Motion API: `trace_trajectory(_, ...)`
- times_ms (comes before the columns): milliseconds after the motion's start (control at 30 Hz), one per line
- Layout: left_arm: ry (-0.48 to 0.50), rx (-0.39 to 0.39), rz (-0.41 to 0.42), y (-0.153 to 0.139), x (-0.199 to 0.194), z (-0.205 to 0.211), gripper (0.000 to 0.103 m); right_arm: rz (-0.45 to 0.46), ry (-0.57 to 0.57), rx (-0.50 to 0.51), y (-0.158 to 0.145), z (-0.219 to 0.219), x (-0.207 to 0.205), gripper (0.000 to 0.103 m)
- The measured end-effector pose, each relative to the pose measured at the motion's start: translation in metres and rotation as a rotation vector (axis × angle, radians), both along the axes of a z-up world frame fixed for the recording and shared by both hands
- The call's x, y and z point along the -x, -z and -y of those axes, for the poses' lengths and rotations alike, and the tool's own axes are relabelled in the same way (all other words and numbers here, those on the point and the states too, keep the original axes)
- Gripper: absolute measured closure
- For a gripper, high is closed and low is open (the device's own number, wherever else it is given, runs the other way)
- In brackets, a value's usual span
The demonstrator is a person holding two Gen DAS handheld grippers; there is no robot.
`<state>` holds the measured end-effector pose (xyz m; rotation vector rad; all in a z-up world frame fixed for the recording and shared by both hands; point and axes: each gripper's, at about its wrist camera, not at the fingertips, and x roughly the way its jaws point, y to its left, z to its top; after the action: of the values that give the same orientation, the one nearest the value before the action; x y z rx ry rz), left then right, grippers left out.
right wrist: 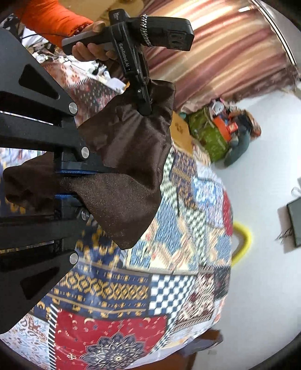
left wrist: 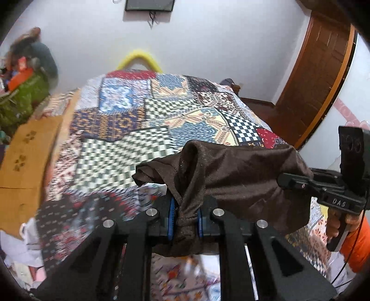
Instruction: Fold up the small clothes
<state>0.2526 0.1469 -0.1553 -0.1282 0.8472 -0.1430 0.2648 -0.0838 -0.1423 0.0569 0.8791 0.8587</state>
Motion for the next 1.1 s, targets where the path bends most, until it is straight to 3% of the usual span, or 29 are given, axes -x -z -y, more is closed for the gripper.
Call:
trace_trajectory(133, -0.035, 0.021, -0.026, 0.002, 0.026, -0.021, 0.089, -0.016, -0.041, 0.015, 0.003, -0.022, 0.013, 0.093)
trace_trajectory(267, -0.069, 0.070, -0.086, 0.024, 0.043, -0.042, 0.089, -0.071, -0.076, 0.048, 0.021, -0.044, 0.014, 0.093)
trace_trajectory(533, -0.100, 0.148, -0.187, 0.076, 0.029, -0.064, 0.087, -0.155, -0.075, 0.141, 0.063, -0.066, -0.005, 0.092)
trace_trajectory(733, -0.151, 0.118, -0.255, 0.111, 0.007, -0.075, 0.071, -0.138, -0.041, 0.191, 0.073, -0.060, -0.013, 0.080)
trace_trajectory(867, -0.194, 0.093, -0.232, 0.109, 0.012, -0.089, 0.067, -0.123, -0.010, 0.207, 0.069, -0.047, -0.014, 0.076)
trace_trajectory(967, -0.237, 0.050, -0.190, 0.092, 0.020, -0.099, 0.067, -0.053, 0.024, 0.225, 0.052, -0.039, -0.008, 0.076)
trace_trajectory(1100, -0.214, -0.045, -0.113, 0.060, 0.032, -0.090, 0.067, 0.046, 0.001, 0.203, 0.023, -0.044, 0.007, 0.076)
